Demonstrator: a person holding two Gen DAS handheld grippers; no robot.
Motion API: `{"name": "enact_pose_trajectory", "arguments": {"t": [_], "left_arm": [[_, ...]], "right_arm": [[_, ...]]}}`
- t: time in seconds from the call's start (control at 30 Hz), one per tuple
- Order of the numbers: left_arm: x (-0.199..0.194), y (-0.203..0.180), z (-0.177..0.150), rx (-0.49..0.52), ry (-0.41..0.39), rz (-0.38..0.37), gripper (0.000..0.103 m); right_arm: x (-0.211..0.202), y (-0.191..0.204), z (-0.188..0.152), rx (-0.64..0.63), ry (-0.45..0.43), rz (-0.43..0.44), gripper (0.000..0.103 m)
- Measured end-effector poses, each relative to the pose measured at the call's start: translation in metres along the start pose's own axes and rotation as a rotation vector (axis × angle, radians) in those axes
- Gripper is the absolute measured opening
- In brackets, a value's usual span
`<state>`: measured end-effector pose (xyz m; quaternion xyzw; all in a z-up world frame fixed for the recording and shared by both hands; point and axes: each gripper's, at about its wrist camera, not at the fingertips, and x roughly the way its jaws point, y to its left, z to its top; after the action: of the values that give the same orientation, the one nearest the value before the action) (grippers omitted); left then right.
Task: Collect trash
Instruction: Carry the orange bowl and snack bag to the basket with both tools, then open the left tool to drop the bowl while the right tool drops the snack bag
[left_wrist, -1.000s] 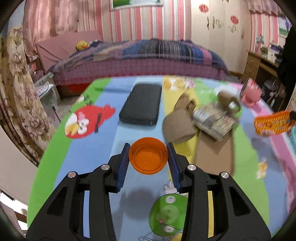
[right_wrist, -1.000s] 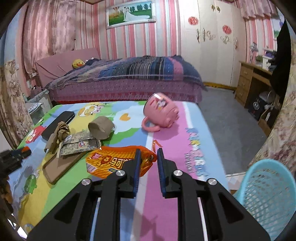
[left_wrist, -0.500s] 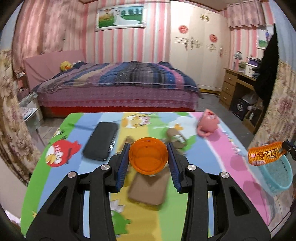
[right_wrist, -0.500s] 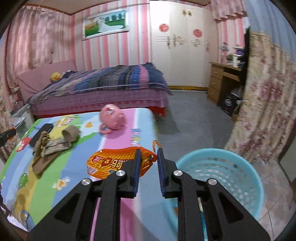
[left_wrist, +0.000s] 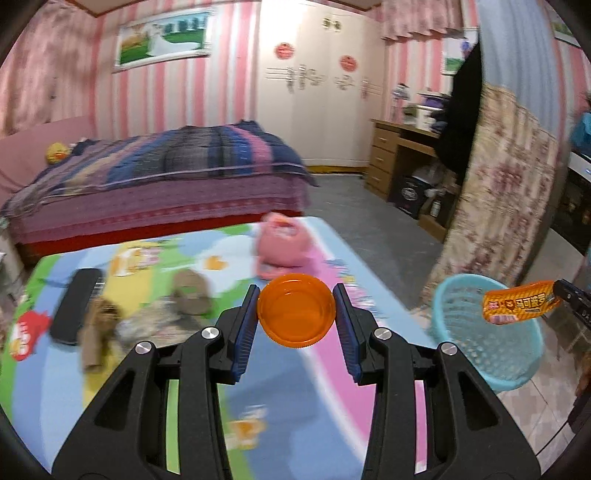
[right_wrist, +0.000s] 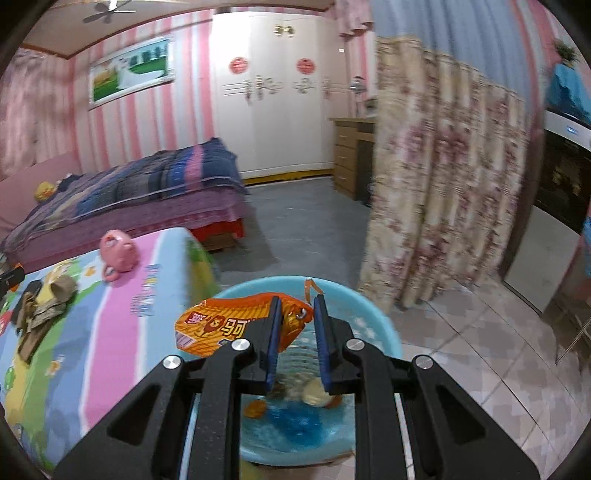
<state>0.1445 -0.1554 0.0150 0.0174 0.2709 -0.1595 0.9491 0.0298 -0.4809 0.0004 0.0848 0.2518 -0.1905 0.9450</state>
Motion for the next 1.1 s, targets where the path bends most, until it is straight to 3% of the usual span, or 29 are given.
{"name": "enact_pose_trajectory", "arguments": {"t": [0.47,0.73,0.97,1.0,1.03,1.1], "left_arm": [[0.059,-0.142,-0.023,0.158,0.074,-0.182,0.039],[0.087,-0.194,-0.026,0.210,0.099,-0.248,0.039],[0.105,-0.216,-0.020,0.235,0.103,-0.260,0.039],[0.106,-0.218,-0.019,0.243,0.106,-0.259,0.044],[0.107,-0.218,-0.018,0.244,0.107,-0.254,0.057],[0.106,-0.213,-0.016,0.233,0.090,-0.221,0.074]], "right_arm": [[0.015,-0.055,-0.023,0.058,0.037,-0.112,0.018],[0.026,-0.055,-0.027,0.029,0.048,-0.117,0.018],[0.034,-0.054,-0.027,0.028,0.052,-0.113,0.018],[0.035,-0.054,-0.027,0.026,0.055,-0.113,0.018],[0.036,-0.053,-0.027,0.024,0.057,-0.114,0.018],[0.037,-0.052,-0.027,0.011,0.060,-0.119,0.018]]}}
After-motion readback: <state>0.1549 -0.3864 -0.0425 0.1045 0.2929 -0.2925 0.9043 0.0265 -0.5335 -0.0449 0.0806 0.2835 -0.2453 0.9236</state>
